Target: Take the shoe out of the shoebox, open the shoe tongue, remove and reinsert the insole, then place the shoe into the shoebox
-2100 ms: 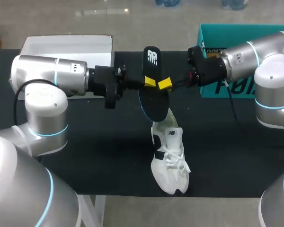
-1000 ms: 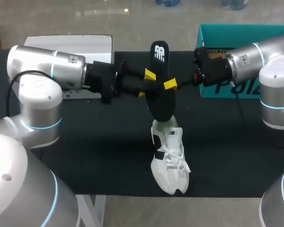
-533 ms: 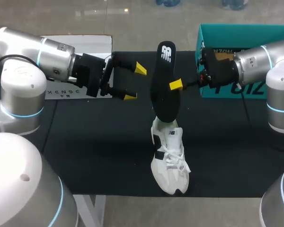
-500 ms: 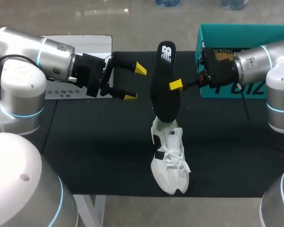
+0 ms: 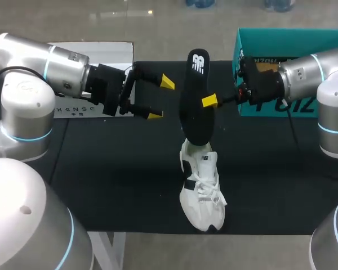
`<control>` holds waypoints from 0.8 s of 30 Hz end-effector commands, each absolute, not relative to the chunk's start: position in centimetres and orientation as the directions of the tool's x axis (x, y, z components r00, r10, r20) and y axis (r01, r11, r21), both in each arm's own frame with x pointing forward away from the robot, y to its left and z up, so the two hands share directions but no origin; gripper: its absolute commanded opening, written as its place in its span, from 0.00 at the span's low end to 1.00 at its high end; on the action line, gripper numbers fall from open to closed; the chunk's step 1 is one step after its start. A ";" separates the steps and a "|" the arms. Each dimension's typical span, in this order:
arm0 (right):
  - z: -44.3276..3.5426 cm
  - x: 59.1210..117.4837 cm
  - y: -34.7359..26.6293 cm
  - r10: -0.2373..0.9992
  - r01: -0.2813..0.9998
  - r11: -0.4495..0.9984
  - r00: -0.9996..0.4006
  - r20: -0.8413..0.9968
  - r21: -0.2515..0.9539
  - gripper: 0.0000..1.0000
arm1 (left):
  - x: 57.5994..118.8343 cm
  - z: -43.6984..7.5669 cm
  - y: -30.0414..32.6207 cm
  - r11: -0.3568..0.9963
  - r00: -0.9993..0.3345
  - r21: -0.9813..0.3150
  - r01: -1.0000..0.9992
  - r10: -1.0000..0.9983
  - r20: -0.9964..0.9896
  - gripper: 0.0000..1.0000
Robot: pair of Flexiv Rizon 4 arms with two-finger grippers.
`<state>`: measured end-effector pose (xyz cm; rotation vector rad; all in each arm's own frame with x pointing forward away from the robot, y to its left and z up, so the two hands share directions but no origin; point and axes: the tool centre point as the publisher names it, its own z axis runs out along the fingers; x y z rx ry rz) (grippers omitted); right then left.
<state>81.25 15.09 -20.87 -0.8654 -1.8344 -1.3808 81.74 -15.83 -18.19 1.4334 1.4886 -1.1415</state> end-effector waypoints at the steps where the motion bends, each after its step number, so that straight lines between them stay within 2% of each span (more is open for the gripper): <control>1: -20.9 81.2 15.1 0.113 0.825 0.217 -0.552 0.826 0.521 0.00 | 81.8 -18.2 -15.9 -0.031 -0.079 -0.094 0.995 0.317 -0.945 1.00; 16: -20.9 81.2 15.1 0.113 0.825 0.217 -0.552 0.826 0.521 0.00 | 81.8 -18.2 -15.9 -0.031 -0.079 -0.094 0.995 0.317 -0.945 1.00; 20: -20.9 81.2 15.1 0.113 0.825 0.217 -0.552 0.826 0.521 0.00 | 83.3 -15.7 -14.7 0.039 -0.093 -0.085 0.996 0.479 -0.873 1.00; 21: -20.9 81.2 15.1 0.113 0.825 0.217 -0.552 0.826 0.521 0.00 | 83.0 -15.7 -14.4 0.065 -0.070 -0.041 0.997 0.553 -0.830 1.00; 22: -20.9 81.2 15.1 0.113 0.825 0.217 -0.552 0.826 0.521 0.00 | 82.8 -15.9 -13.8 0.126 -0.103 -0.035 0.991 0.594 -0.798 1.00; 24: -20.9 81.2 15.1 0.113 0.825 0.217 -0.552 0.826 0.521 0.00 | 82.2 -16.5 -12.4 0.142 -0.178 -0.114 0.983 0.607 -0.775 1.00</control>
